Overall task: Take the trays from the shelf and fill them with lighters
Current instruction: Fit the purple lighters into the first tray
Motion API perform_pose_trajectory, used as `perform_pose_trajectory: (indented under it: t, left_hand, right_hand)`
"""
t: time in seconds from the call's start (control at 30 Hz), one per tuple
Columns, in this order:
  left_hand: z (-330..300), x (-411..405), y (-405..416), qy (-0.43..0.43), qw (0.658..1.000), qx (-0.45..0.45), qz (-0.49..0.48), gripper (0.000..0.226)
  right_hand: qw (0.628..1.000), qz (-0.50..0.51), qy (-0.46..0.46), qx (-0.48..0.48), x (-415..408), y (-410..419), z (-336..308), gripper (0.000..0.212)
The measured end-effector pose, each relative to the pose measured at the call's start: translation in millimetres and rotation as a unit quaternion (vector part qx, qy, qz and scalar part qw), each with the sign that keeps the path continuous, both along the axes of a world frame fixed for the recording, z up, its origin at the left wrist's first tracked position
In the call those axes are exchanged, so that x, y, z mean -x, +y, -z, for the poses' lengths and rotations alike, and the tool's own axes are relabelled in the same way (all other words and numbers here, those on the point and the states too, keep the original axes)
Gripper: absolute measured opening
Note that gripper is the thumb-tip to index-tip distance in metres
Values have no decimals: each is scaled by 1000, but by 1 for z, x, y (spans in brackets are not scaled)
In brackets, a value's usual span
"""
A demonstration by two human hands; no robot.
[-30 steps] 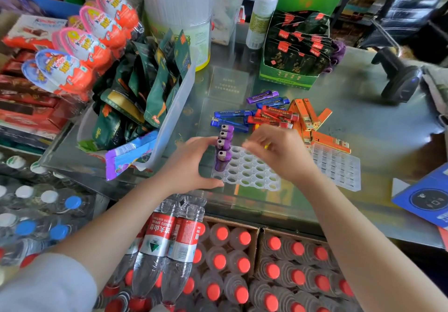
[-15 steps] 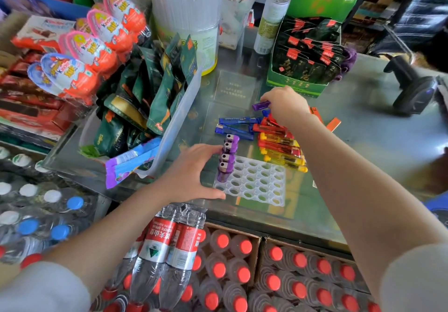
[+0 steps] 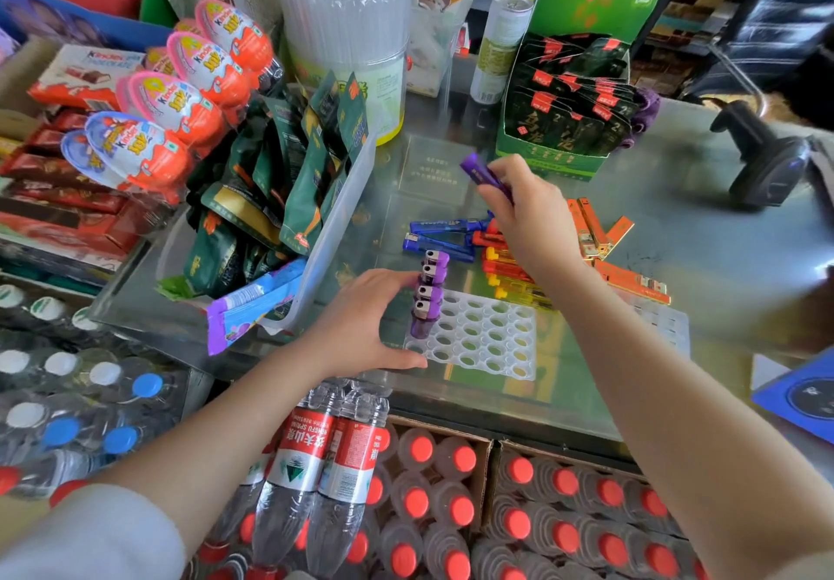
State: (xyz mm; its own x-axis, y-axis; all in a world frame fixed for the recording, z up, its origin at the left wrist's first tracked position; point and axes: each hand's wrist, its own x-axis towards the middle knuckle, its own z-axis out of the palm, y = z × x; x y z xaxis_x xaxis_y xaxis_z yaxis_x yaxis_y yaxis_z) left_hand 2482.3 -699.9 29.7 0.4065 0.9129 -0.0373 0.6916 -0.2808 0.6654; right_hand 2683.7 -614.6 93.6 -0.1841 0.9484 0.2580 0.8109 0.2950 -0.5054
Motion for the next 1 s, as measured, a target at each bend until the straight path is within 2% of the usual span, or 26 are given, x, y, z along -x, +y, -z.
perform_pose_trajectory:
  t: [0.07,0.23,0.37,0.43,0.63,0.87,1.0]
  left_hand:
    - [1,-1,0,3,1000,-7,-2,90]
    - [3,0,0,3,1000,-16,2,90]
    - [1,1,-3,-2,1000,-15,4,90]
    - [2,0,-4,5,1000,-12,5,91]
    - [-2,-1,-9,-3,1000,-9,-22,90]
    - [2,1,-9,-17,1000,-7,-20,96]
    - [4,2,-8,-38,999,-20,-24,85]
  right_hand:
    - [997,-23,67,-3,-7,-31,4,18]
    - [992,-74,89,47,-22,-93,20,24]
    - [961,-20,249,117,-16,-117,18,29]
    - [953,-17,279,121,-10,-125,18,34]
    - [962,-34,245,114,11,-131,15,21]
    - [984,-92,136,68,22,-128,9,17]
    - [984,-91,136,69,23,-125,8,19]
